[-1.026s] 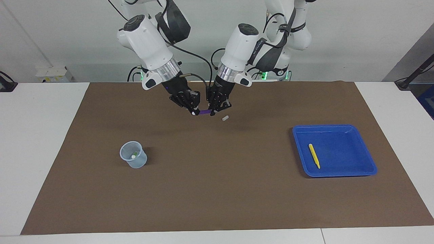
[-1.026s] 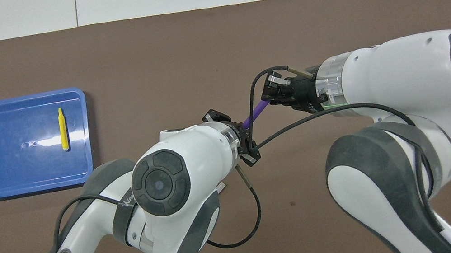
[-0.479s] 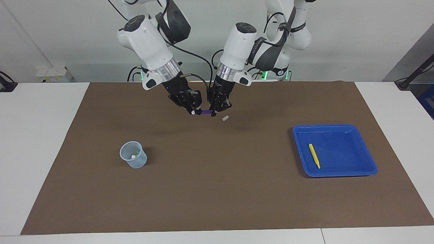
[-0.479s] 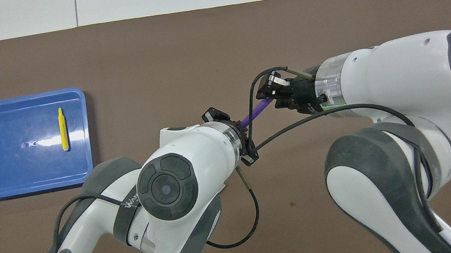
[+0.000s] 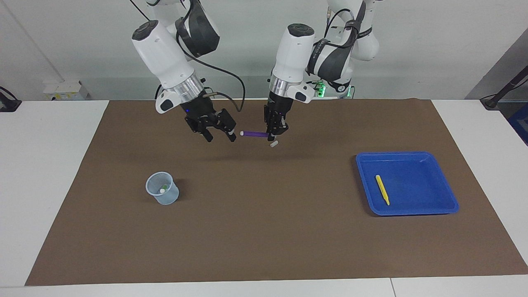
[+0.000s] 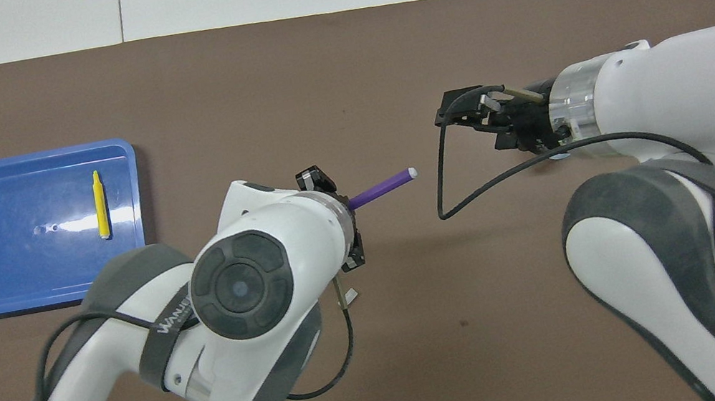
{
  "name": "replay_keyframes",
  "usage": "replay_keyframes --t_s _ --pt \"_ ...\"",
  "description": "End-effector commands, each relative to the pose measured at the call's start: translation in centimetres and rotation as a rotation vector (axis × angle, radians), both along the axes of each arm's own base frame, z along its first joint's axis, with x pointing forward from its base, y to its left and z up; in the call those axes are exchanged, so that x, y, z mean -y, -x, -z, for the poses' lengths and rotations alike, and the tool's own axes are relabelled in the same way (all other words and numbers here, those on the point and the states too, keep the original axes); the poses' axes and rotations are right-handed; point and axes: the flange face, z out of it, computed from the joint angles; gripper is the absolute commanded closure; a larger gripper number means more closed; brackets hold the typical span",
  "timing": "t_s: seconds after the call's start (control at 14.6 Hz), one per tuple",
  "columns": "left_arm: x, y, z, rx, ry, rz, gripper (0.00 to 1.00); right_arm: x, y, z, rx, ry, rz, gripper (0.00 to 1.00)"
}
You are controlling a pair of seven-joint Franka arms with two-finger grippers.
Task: Right arm passes pens to left for tray arrangement
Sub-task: 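Place the purple pen in the tray with the left gripper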
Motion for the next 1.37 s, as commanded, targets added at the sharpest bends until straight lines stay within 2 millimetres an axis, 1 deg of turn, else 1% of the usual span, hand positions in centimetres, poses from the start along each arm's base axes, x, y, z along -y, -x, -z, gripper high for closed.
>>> replay_keyframes --t_s 0.0,0.14,0.21,0.34,0.48,0.55,0.68,0.75,0.82,0.89,0.96,1.03,1.09,1.16,1.23,1.3 --pt "-6.9 -3.1 -0.4 0.013 -0.098 0.141 1.00 4.1 -0.6 -0.2 0.064 0.102 -0.092 0.00" --pt "-11.3 -5.2 0.2 0.026 -0.147 0.260 1.00 7.2 -1.4 0.5 0.110 0.170 -0.198 0.00" --pt "-13.5 -6.1 0.2 0.034 -0.164 0.313 1.00 8.4 -1.6 1.4 0.130 0.202 -0.267 0.00" --pt "-19.3 -8.3 0.3 0.051 -0.164 0.443 1.00 10.6 -2.2 3.8 0.192 0.284 -0.379 0.00" --pt "-25.1 -9.5 0.7 0.055 -0.162 0.623 1.00 12.1 -3.1 7.0 0.250 0.358 -0.494 0.00" --pt "-26.9 -9.8 0.5 0.066 -0.174 0.710 1.00 12.6 -3.8 8.5 0.283 0.387 -0.540 0.00" --pt "-30.0 -10.2 0.7 0.093 -0.214 0.858 1.00 13.7 -4.7 11.1 0.339 0.444 -0.618 0.00" --pt "-31.8 -10.5 1.1 0.106 -0.236 0.949 1.00 14.9 -4.8 12.3 0.353 0.472 -0.664 0.05" --pt "-33.9 -10.8 1.5 0.119 -0.259 1.030 1.00 15.4 -4.8 13.0 0.372 0.497 -0.702 0.12" --pt "-35.6 -11.2 2.2 0.126 -0.279 1.105 1.00 15.5 -4.8 13.4 0.382 0.508 -0.716 0.20" --pt "-36.6 -11.5 2.9 0.130 -0.304 1.182 1.00 15.5 -4.6 14.1 0.374 0.507 -0.722 0.27" --pt "-37.4 -11.9 3.5 0.122 -0.348 1.283 1.00 15.6 -4.5 14.7 0.374 0.511 -0.722 0.31" --pt "-38.7 -12.5 4.0 0.106 -0.393 1.355 1.00 15.7 -4.2 15.6 0.374 0.517 -0.721 0.34" --pt "-40.1 -13.6 5.1 0.077 -0.424 1.408 1.00 15.7 -4.1 15.8 0.392 0.529 -0.709 0.35" --pt "-40.5 -14.8 6.2 0.054 -0.457 1.482 1.00 15.6 -4.0 16.0 0.403 0.536 -0.704 0.37" --pt "-40.7 -15.9 7.9 0.032 -0.488 1.560 1.00 15.5 -4.0 16.0 0.407 0.539 -0.704 0.39"
